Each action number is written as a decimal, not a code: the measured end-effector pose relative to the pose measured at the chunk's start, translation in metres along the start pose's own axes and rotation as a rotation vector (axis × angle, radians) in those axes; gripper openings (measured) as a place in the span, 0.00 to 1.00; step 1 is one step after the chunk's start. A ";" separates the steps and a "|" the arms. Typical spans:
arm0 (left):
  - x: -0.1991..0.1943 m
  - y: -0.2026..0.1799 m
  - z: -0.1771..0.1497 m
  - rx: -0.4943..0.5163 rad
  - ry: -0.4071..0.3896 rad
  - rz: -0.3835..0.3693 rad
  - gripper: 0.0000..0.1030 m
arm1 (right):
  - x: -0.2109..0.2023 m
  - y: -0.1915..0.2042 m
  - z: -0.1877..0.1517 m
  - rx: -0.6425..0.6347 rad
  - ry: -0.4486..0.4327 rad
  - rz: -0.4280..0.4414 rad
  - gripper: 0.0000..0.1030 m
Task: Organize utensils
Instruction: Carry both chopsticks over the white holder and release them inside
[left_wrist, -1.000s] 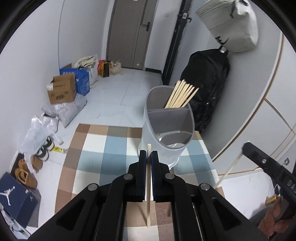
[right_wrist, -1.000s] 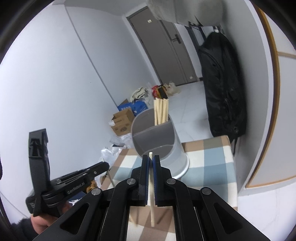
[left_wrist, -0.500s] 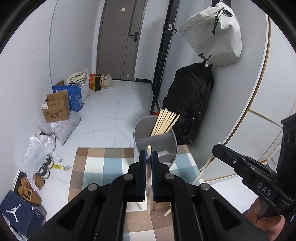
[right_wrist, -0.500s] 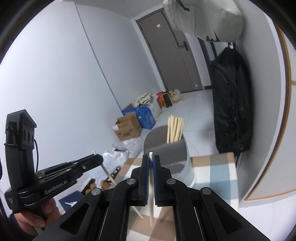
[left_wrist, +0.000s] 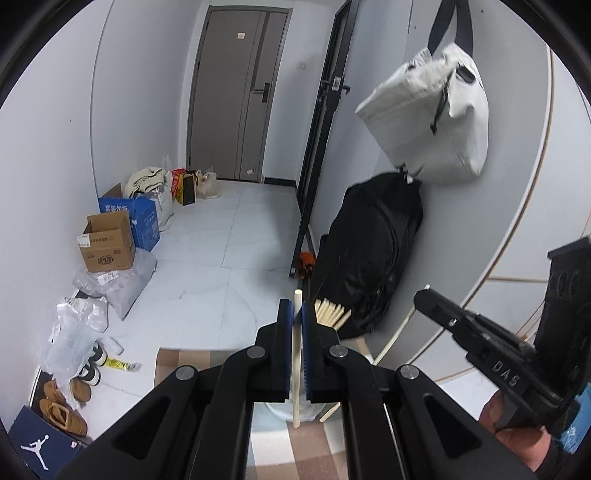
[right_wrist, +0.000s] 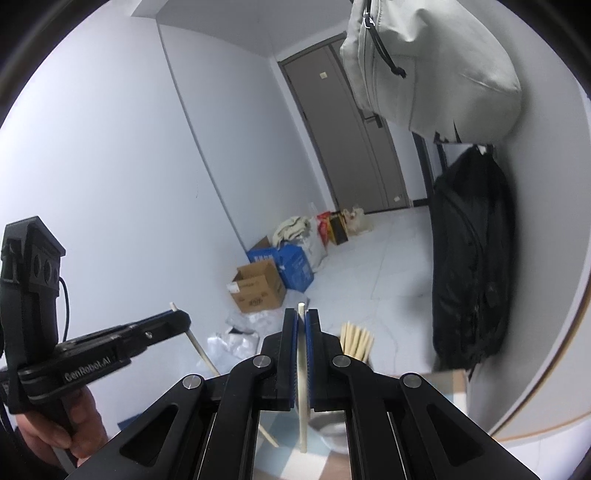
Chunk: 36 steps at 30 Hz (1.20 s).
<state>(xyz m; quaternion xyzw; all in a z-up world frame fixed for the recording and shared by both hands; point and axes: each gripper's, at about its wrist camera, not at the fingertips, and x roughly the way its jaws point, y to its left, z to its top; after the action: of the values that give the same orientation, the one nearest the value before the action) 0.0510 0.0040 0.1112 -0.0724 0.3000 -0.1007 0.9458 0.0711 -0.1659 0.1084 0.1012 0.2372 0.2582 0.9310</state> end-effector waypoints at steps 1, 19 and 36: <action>0.000 0.000 0.005 0.002 -0.009 -0.004 0.01 | 0.002 0.000 0.004 -0.002 -0.003 -0.001 0.03; 0.052 0.000 0.040 0.051 -0.019 -0.006 0.01 | 0.050 -0.009 0.062 -0.033 -0.069 -0.031 0.03; 0.085 0.005 0.035 0.074 0.018 0.009 0.01 | 0.084 -0.032 0.053 -0.008 -0.050 -0.029 0.03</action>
<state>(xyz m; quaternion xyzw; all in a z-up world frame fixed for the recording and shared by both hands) 0.1397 -0.0088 0.0917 -0.0351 0.3048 -0.1081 0.9456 0.1744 -0.1522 0.1112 0.1006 0.2145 0.2431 0.9406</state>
